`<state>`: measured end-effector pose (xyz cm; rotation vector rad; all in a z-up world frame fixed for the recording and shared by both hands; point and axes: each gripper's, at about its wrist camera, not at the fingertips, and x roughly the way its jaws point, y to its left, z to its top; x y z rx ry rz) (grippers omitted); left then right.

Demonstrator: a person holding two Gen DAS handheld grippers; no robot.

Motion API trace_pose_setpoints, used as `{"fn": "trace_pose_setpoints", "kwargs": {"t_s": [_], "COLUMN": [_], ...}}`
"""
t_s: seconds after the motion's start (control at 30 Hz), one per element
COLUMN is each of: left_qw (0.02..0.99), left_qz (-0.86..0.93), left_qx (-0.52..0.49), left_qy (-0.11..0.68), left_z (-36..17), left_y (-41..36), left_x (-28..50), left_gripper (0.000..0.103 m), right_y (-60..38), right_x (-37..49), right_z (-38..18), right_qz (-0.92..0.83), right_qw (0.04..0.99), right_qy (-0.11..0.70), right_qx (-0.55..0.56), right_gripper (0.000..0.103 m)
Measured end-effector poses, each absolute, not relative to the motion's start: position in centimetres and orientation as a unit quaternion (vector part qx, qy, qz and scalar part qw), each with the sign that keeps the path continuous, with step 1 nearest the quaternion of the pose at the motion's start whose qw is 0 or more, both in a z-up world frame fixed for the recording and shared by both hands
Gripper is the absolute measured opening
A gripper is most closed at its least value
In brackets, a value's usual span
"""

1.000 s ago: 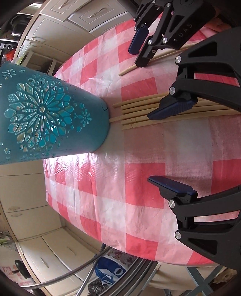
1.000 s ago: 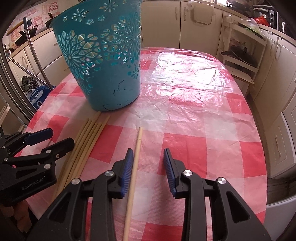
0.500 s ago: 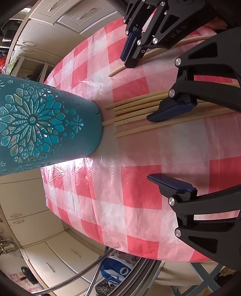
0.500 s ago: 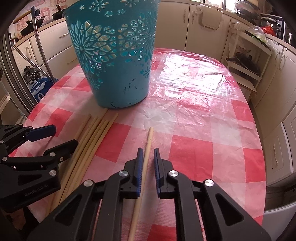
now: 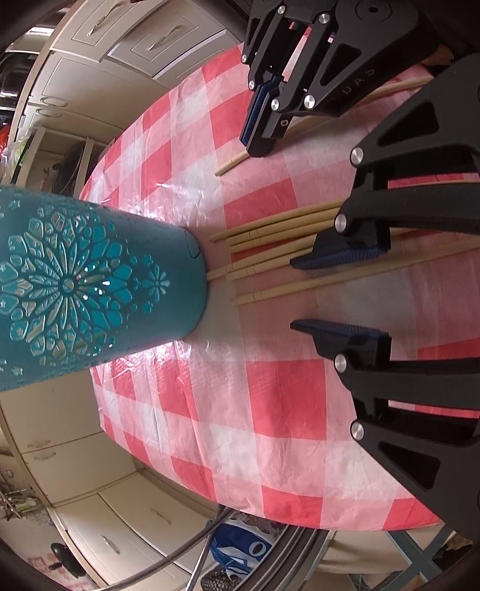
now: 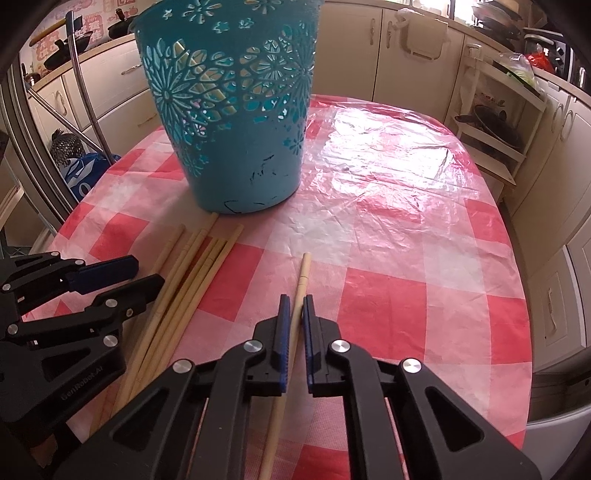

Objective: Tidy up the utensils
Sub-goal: 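Close the left gripper on a chopstick and raise it over the bin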

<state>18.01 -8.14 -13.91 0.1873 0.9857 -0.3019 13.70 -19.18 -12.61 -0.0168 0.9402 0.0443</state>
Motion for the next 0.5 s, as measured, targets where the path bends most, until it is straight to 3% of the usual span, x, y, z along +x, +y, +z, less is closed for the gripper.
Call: {"fn": "trace_pose_setpoints", "kwargs": {"t_s": [0.2,0.3,0.5], "left_qw": [0.866,0.863,0.855], "left_qz": [-0.149,-0.162,-0.197], "left_qx": [0.091,0.089,0.033], "left_qy": [0.469,0.470,0.480], "left_z": [-13.9,-13.9,-12.3], "left_y": [-8.4,-8.7,-7.1], "left_x": [17.9,17.9,18.0], "left_gripper": [0.019,0.006,0.005], "right_y": [-18.8,-18.4,-18.2], "right_x": [13.7,13.7,13.7], "right_z": [-12.6,-12.6,-12.6], "right_qz": [0.019,0.017,0.014], "right_qw": [0.891,0.892,0.893], "right_qy": [0.454,0.450,0.448], "right_qx": [-0.020,-0.033,-0.043], "right_gripper": [0.008,0.008,0.008]}}
